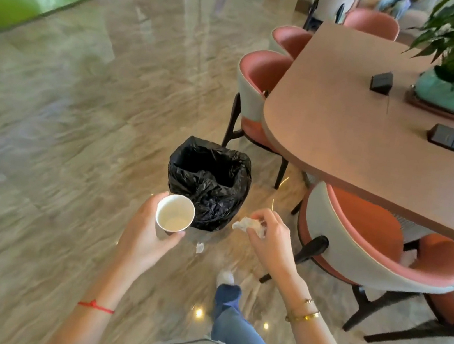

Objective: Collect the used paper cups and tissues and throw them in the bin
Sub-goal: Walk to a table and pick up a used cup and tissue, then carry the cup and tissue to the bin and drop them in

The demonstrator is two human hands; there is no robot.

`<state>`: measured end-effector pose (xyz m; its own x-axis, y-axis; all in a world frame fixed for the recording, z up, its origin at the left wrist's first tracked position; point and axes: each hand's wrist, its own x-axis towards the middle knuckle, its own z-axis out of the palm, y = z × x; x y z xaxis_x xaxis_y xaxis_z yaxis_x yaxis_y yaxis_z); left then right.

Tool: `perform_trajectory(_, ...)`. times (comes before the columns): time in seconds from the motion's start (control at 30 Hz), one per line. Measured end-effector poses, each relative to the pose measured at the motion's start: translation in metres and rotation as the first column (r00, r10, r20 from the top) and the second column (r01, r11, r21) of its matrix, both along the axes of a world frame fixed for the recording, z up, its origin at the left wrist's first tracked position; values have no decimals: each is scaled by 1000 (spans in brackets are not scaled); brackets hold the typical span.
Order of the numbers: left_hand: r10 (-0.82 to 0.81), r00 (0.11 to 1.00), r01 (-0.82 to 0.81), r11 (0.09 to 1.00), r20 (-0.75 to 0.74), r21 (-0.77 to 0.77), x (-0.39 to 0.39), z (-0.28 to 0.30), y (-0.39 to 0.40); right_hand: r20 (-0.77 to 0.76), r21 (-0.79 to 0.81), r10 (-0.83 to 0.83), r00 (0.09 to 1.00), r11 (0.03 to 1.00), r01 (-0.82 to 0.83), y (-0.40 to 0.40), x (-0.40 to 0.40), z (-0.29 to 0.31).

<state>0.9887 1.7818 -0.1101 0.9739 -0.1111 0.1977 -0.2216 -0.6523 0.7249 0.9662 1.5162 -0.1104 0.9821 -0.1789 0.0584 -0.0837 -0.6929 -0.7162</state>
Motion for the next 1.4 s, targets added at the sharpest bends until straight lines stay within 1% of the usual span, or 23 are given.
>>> perform_trajectory(0.1, 10, 1000, -11, 1000, -25, -21, 71, -12, -23, -32, 4, 30, 999, 1000, -30, -24, 80, -6)
perform_trajectory(0.2, 43, 996, -48, 997, -82, -60, 140, -19, -44, -81, 3, 69, 994, 998, -69, -43, 161, -11)
perform_trajectory(0.3, 66, 995, -66, 998, -71, 3, 203, -22, -61, -114, -18, 116, 987, 993, -118, -52, 235, -12)
perform_trajectory(0.37, 80, 992, -79, 997, -103, 8, 242, -24, -71, -128, -28, 143, 982, 989, -147, -54, 279, -15)
perform_trajectory(0.5, 77, 987, -80, 997, -144, -13, 317, -38, -85, -191, -48, 182, 965, 980, -195, -53, 356, -30)
perform_trajectory(0.67, 71, 969, -74, 997, -238, -2, 391, -66, -89, -259, -64, 160, 953, 981, -182, -46, 427, -58)
perform_trajectory(0.83, 59, 940, -32, 996, -335, 87, 446, -91, -85, -338, -58, 136, 931, 985, -165, -34, 479, -88)
perform_trajectory(1.07, 5, 881, 32, 997, -473, 71, 497, -109, -76, -437, -80, 143, 888, 977, -197, -30, 521, -114)
perform_trajectory(1.2, -11, 875, 57, 995, -483, 79, 510, -102, -71, -405, -51, 101, 909, 990, -133, -35, 527, -108)
perform_trajectory(1.4, -63, 917, 114, 988, -393, 106, 515, -72, -65, -288, -67, 46, 956, 995, -68, -47, 513, -75)
